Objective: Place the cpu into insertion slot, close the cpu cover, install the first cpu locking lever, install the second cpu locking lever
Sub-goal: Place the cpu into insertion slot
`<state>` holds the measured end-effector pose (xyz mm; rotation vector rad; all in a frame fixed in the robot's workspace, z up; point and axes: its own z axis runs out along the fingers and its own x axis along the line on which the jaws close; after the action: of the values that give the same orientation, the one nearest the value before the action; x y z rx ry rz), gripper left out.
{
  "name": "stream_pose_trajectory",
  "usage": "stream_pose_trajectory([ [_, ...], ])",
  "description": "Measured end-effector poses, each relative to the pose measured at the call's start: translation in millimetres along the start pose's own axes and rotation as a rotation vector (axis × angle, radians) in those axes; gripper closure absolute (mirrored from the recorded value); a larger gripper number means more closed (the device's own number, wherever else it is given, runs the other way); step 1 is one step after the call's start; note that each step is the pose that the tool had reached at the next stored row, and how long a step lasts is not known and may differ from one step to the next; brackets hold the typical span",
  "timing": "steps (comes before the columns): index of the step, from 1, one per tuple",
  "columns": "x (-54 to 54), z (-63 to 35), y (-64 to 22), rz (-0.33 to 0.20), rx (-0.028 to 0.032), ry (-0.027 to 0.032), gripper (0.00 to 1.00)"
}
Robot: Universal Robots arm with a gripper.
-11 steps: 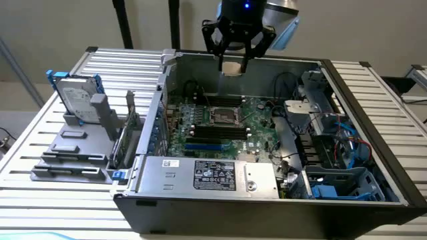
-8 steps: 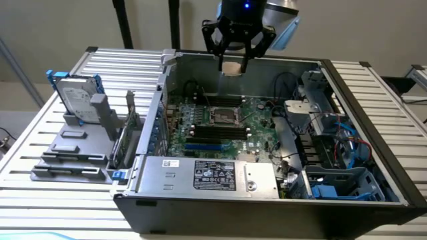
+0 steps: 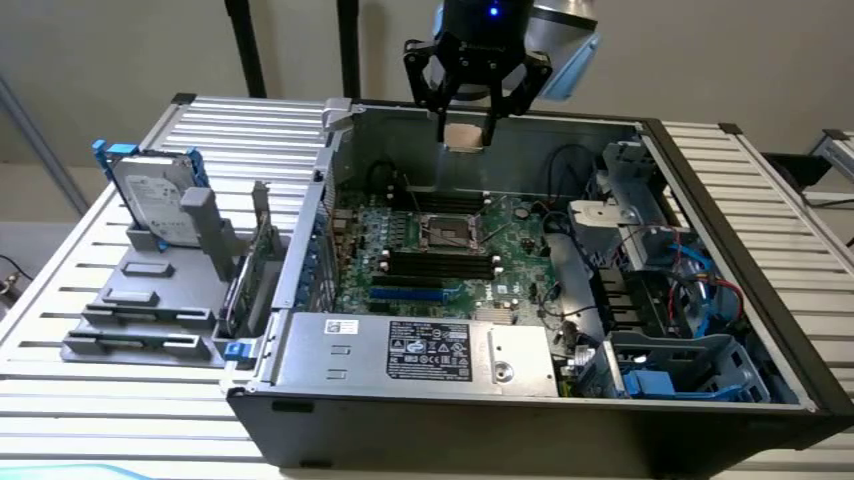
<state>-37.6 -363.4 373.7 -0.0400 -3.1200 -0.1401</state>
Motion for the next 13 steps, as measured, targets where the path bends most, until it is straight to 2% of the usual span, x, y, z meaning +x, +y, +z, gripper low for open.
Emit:
stream_pose_trajectory([
  [4, 0.1, 0.6, 2.6, 0.0, 0.0007, 0.0001, 0.45],
  [7, 0.2, 3.7, 10.8, 0.0, 0.003, 0.0, 0.45],
  [11, 0.4, 9.1, 23.3, 0.0, 0.0115, -0.0003, 0.45],
  [13, 0.1, 11.5, 30.1, 0.0, 0.0185, -0.0004, 0.45],
])
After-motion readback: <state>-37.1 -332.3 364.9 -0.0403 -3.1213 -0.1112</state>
